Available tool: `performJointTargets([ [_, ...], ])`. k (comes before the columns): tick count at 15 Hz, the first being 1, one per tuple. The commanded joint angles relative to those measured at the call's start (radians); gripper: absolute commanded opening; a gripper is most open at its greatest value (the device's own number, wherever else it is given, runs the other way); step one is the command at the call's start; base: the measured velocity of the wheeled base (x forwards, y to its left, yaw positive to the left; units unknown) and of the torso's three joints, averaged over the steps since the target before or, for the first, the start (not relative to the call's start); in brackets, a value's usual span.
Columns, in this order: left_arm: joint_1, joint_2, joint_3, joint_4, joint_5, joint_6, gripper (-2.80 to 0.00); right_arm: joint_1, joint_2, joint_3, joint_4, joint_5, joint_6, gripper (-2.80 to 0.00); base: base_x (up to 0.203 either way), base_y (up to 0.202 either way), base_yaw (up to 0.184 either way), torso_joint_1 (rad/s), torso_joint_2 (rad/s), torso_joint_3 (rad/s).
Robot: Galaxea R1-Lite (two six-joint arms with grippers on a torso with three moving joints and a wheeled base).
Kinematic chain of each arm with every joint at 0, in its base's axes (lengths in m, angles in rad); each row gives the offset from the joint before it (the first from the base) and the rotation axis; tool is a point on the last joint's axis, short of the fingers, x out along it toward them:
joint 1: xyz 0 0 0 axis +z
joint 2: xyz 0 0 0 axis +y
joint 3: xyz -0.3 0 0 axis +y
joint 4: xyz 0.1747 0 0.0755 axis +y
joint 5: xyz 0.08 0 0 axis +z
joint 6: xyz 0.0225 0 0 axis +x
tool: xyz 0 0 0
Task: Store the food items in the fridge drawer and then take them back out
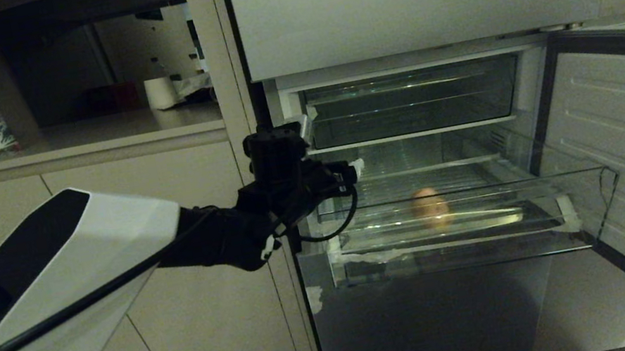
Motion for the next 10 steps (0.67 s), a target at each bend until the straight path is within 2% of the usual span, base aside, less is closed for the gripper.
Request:
performJointTargets([
  [1, -0.004, -0.027, 0.01, -0.008, 0.025, -0.002, 0.0, 0.0, 0.001, 0.031, -0.001, 0.0, 0.0, -2.8, 0.0, 0.0, 0.0, 0.0, 0.0, 0.0],
  [2, -0.005, -0.06, 0.027, -0.008, 0.04, -0.002, 0.0, 0.0, 0.001, 0.031, -0.003, 0.003, -0.009, -2.8, 0.0, 0.0, 0.0, 0.0, 0.0, 0.0],
  [3, -0.006, -0.102, 0.061, -0.01, 0.05, -0.002, -1.04, 0.0, 0.001, 0.031, -0.003, 0.009, -0.024, -2.8, 0.0, 0.0, 0.0, 0.0, 0.0, 0.0],
  [4, -0.008, -0.161, 0.105, -0.01, 0.055, -0.002, -2.8, 0.0, 0.001, 0.029, -0.003, 0.01, -0.043, -2.8, 0.0, 0.0, 0.0, 0.0, 0.0, 0.0],
  [8, -0.014, -0.471, 0.315, -0.006, 0.07, 0.0, -2.8, 0.0, 0.001, 0.029, -0.001, 0.023, -0.067, -2.8, 0.0, 0.0, 0.0, 0.0, 0.0, 0.0],
  [10, -0.023, -0.655, 0.456, -0.004, 0.107, 0.012, -2.8, 0.003, 0.007, 0.005, 0.003, 0.049, -0.102, -2.8, 0.0, 0.0, 0.0, 0.0, 0.0, 0.0],
])
